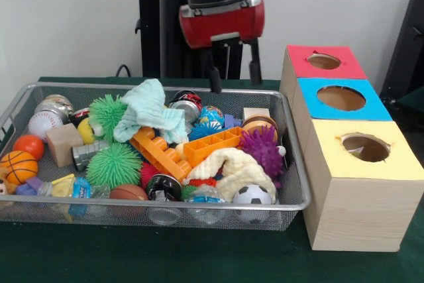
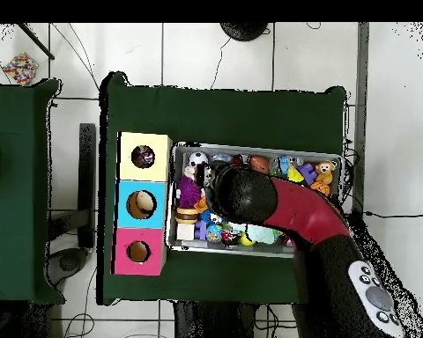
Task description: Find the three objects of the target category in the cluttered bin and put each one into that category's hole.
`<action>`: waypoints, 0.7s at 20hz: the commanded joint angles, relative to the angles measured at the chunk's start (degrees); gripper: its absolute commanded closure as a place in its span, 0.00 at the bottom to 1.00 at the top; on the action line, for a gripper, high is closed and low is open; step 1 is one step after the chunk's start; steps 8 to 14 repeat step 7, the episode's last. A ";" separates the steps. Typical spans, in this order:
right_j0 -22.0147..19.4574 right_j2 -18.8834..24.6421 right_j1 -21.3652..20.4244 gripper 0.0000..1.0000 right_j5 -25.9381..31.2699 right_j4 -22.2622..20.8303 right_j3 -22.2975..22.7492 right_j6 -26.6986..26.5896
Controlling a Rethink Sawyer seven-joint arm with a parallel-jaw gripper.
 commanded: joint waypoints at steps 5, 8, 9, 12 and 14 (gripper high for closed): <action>-3.08 -1.00 -0.15 0.00 0.02 -3.04 -2.49 4.76; -2.79 -1.65 -0.04 0.00 0.30 -2.86 -2.59 5.81; -2.79 -1.65 -0.04 0.00 0.30 -2.86 -2.59 5.81; -2.79 -1.65 -0.04 0.00 0.30 -2.86 -2.59 5.81; -2.79 -1.65 -0.04 0.00 0.30 -2.86 -2.59 5.81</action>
